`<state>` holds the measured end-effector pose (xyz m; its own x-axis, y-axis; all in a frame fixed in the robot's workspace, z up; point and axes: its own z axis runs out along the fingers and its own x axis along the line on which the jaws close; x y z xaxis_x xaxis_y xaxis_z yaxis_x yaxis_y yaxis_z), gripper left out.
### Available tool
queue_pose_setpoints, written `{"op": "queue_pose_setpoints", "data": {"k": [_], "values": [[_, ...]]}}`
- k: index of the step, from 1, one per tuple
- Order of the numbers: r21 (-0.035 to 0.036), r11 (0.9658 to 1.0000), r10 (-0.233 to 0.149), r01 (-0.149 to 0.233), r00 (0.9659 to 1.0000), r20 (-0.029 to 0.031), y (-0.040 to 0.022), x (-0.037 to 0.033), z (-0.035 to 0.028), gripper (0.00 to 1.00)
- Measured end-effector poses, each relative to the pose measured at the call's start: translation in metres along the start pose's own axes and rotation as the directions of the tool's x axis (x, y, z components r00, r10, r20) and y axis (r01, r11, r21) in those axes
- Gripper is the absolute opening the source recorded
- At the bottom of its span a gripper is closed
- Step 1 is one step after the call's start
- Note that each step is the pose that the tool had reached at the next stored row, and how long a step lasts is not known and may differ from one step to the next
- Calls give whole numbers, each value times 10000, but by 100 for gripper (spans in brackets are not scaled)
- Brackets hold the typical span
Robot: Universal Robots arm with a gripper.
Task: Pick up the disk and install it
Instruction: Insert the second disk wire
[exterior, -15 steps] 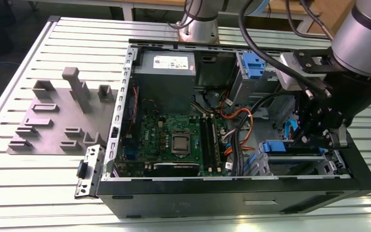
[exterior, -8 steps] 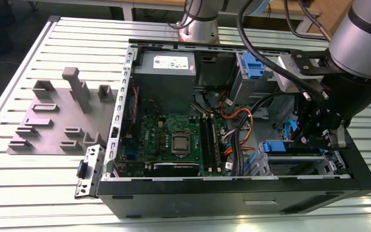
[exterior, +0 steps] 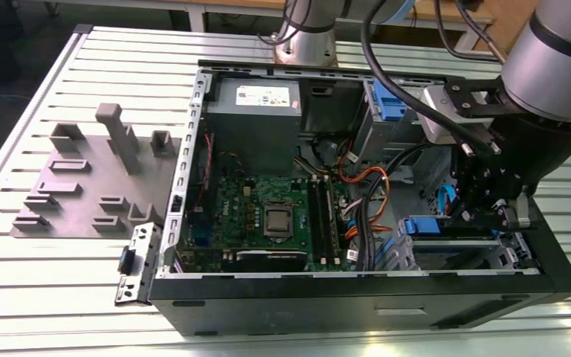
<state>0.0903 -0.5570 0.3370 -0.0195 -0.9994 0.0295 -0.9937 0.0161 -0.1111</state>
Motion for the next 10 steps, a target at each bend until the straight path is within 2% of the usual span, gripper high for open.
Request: {"op": "queue_pose_setpoints", "data": {"k": [3, 10], "values": [[79, 10000, 2, -2, 10000, 2, 12, 1, -4, 16], [87, 10000, 1, -2, 10000, 3, 13, -1, 0, 16]]}}
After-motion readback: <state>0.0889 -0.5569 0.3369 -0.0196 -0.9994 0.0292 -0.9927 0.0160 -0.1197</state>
